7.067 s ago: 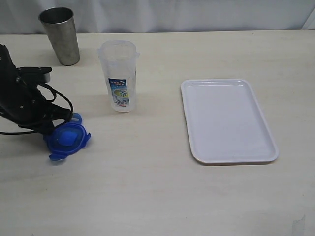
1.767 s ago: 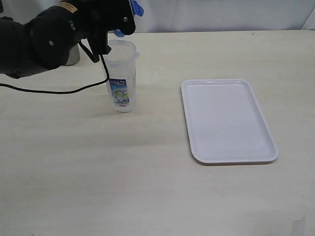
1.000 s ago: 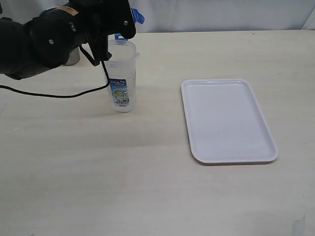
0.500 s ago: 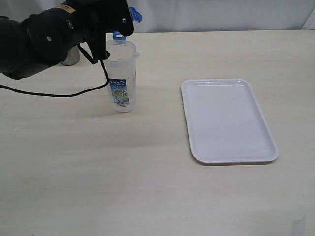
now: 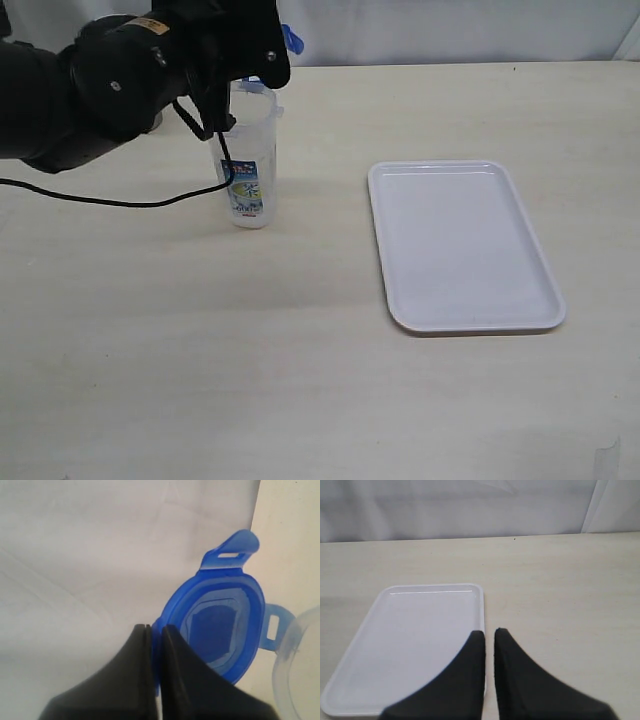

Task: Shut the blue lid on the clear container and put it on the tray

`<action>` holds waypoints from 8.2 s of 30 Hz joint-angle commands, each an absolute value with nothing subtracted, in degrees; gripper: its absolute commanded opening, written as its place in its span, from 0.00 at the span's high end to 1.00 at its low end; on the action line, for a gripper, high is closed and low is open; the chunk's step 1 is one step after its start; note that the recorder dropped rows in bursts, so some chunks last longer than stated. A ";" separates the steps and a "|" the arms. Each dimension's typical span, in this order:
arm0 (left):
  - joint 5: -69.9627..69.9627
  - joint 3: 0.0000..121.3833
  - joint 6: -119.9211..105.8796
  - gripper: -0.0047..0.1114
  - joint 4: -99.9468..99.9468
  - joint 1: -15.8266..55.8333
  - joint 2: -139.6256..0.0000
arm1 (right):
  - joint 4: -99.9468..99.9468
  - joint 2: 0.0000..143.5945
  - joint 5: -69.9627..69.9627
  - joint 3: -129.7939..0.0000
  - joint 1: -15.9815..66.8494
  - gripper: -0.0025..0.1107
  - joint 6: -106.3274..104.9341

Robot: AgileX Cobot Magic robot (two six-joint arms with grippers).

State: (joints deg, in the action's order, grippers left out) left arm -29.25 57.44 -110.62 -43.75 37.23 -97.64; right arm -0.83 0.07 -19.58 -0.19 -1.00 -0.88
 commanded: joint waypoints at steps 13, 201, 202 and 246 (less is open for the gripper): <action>-30.67 57.33 -113.18 0.96 -48.90 38.67 -95.45 | -1.02 0.00 -19.65 0.00 -1.16 0.92 -0.88; -57.57 57.33 -121.69 0.96 -61.72 48.72 -106.16 | -1.02 0.00 -19.65 0.00 -1.16 0.92 -0.88; -57.57 57.33 -121.69 0.96 -61.71 48.75 -106.16 | -1.02 0.00 -19.65 0.00 -1.16 0.92 -0.88; -52.95 57.33 -121.03 0.96 -65.17 50.00 -105.53 | -1.02 0.00 -19.65 0.00 -1.16 0.92 -0.88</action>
